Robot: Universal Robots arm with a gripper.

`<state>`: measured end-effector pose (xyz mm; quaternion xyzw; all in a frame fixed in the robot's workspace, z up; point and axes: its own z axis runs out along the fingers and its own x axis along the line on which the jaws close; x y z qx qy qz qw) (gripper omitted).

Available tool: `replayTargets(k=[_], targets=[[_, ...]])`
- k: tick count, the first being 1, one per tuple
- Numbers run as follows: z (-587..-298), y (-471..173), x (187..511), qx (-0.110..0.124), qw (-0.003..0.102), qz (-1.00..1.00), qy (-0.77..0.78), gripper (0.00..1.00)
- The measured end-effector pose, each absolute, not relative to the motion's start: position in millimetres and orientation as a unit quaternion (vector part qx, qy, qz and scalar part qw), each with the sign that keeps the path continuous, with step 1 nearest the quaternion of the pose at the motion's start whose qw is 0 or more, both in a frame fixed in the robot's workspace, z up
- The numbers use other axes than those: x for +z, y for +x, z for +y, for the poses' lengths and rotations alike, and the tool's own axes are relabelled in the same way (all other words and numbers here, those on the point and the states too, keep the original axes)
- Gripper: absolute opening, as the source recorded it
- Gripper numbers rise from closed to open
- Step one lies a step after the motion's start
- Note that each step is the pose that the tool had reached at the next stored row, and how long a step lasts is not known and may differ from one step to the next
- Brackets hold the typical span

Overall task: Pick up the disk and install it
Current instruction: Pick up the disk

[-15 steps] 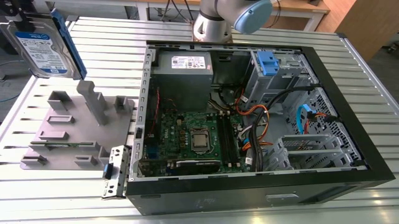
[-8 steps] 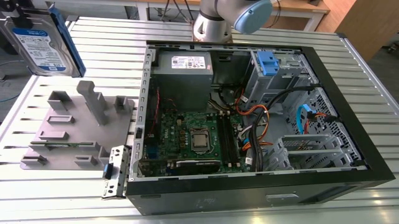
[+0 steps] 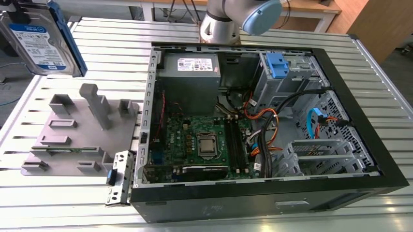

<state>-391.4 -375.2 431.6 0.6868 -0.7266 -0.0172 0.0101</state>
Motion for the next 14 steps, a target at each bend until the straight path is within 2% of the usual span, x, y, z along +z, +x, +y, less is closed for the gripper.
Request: replayTargets(k=[14], targets=[[-375.2,-391.4,446.8,-0.017,0.01,-0.727,0.687,0.35]])
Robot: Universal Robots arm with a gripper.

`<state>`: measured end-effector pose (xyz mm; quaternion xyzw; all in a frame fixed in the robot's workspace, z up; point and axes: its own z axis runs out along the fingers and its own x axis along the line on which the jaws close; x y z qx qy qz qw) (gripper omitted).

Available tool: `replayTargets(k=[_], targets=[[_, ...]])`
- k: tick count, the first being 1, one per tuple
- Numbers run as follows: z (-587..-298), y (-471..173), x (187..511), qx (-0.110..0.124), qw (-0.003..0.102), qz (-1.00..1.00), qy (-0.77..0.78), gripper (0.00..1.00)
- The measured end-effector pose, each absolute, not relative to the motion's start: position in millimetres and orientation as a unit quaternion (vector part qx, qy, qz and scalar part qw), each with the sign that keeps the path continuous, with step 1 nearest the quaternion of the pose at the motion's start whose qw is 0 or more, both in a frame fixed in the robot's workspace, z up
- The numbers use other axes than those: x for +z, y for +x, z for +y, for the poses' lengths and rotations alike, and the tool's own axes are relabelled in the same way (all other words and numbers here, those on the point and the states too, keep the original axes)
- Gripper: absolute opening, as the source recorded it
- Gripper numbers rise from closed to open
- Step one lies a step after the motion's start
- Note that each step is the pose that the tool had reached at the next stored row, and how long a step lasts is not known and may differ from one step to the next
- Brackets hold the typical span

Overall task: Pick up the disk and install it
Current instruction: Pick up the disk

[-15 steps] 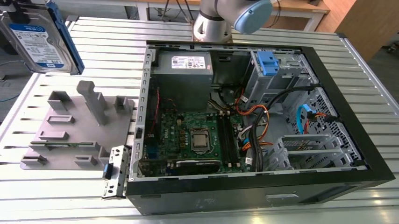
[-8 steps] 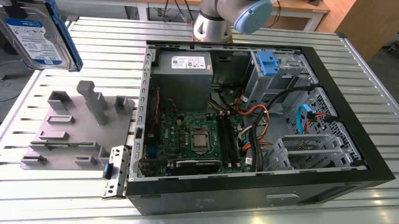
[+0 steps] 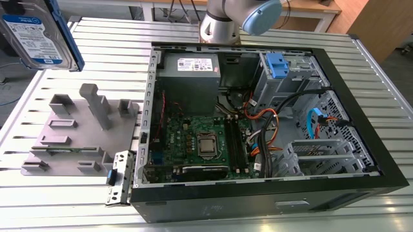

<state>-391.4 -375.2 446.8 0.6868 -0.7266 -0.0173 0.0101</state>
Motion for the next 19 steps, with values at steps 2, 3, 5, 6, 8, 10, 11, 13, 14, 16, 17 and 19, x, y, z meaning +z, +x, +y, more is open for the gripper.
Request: replayTargets(k=[2,3,5,6,8,10,11,13,14,16,17,19], targets=[[-375.2,-391.4,446.9,-0.017,0.01,-0.727,0.687,0.35],[-375.2,-391.4,447.0,-0.017,0.01,-0.727,0.687,0.35],[-375.2,-391.4,447.5,-0.017,0.01,-0.727,0.687,0.35],[-375.2,-391.4,447.8,-0.017,0.01,-0.727,0.687,0.35],[-375.2,-391.4,448.8,-0.017,0.01,-0.727,0.687,0.35],[-375.2,-391.4,450.1,-0.017,0.01,-0.727,0.687,0.35],[-375.2,-391.4,450.8,-0.017,0.01,-0.727,0.687,0.35],[-375.2,-391.4,452.2,-0.017,0.01,-0.727,0.687,0.35],[-375.2,-391.4,452.7,-0.017,0.01,-0.727,0.687,0.35],[-375.2,-391.4,453.7,-0.017,0.01,-0.727,0.687,0.35],[-375.2,-391.4,453.8,-0.017,0.01,-0.727,0.687,0.35],[-375.2,-391.4,453.9,-0.017,0.01,-0.727,0.687,0.35]])
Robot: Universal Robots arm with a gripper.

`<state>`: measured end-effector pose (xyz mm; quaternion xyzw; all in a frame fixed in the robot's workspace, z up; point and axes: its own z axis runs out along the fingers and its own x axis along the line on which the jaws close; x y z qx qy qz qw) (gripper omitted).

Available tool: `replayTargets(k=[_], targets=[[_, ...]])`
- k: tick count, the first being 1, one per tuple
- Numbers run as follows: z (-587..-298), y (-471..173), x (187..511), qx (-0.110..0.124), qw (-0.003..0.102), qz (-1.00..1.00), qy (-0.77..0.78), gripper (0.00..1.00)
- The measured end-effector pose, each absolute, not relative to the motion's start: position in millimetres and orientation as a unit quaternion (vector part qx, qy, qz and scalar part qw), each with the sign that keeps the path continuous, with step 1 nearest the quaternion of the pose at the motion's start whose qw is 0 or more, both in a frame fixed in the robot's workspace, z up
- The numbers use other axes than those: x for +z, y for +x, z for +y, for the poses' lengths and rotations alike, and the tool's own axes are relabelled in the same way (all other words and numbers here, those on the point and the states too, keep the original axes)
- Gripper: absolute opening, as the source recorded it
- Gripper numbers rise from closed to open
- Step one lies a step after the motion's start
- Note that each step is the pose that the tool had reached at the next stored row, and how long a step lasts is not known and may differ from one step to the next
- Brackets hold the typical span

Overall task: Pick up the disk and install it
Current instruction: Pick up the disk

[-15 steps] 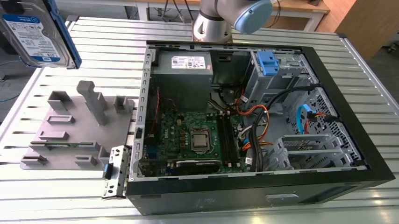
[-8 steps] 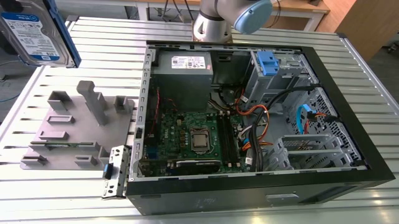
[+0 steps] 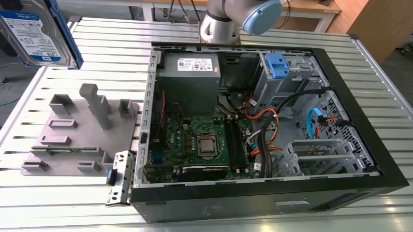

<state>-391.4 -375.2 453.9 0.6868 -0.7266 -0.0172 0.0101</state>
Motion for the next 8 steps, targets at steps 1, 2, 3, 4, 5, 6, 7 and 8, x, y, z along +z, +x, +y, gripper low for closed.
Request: replayTargets(k=[1,2,3,4,5,6,7,8], targets=[[-375.2,-391.4,453.9,-0.017,0.01,-0.727,0.687,0.35],[-375.2,-391.4,454.0,-0.017,0.01,-0.727,0.687,0.35],[-375.2,-391.4,454.0,-0.017,0.01,-0.727,0.687,0.35],[-375.2,-391.4,454.1,-0.017,0.01,-0.727,0.687,0.35],[-375.2,-391.4,454.6,-0.017,0.01,-0.727,0.687,0.35],[-375.2,-391.4,455.1,-0.017,0.01,-0.727,0.687,0.35],[-375.2,-391.4,455.8,-0.017,0.01,-0.727,0.687,0.35],[-375.2,-391.4,456.7,-0.017,0.01,-0.727,0.687,0.35]])
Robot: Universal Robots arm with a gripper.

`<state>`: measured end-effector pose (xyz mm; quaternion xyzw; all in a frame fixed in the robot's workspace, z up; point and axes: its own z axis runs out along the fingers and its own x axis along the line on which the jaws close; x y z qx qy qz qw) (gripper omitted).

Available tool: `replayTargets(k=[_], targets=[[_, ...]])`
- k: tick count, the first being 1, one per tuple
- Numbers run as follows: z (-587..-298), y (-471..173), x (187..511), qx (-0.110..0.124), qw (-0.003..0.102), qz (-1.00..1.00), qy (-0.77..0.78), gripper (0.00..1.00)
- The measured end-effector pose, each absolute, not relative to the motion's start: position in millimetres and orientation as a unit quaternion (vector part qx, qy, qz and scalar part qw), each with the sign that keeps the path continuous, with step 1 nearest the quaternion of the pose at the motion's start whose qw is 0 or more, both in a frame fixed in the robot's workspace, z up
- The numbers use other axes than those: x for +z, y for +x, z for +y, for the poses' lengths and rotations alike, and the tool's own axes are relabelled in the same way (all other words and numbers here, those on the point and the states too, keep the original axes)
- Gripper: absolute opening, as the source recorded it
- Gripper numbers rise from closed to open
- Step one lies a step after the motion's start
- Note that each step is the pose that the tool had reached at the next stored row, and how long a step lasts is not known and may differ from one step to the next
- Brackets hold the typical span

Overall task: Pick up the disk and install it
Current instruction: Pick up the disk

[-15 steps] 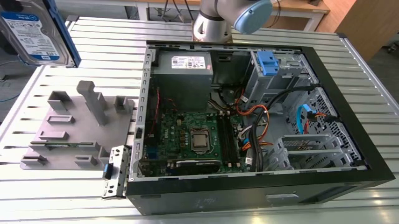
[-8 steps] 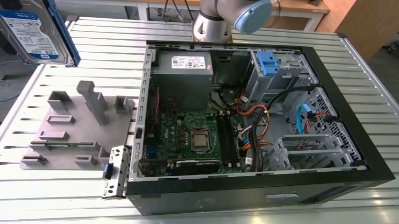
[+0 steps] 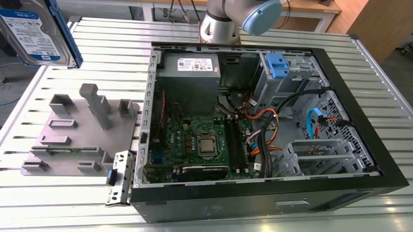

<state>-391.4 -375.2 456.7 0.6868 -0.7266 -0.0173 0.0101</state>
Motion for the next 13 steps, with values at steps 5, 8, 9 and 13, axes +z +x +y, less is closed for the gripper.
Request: replayTargets(k=[5,8,9,13], targets=[[-375.2,-391.4,461.3,-0.017,0.01,-0.727,0.687,0.35],[-375.2,-391.4,464.3,-0.017,0.01,-0.727,0.687,0.35],[-375.2,-391.4,465.3,-0.017,0.01,-0.727,0.687,0.35],[-375.2,-391.4,469.9,-0.017,0.01,-0.727,0.687,0.35]])
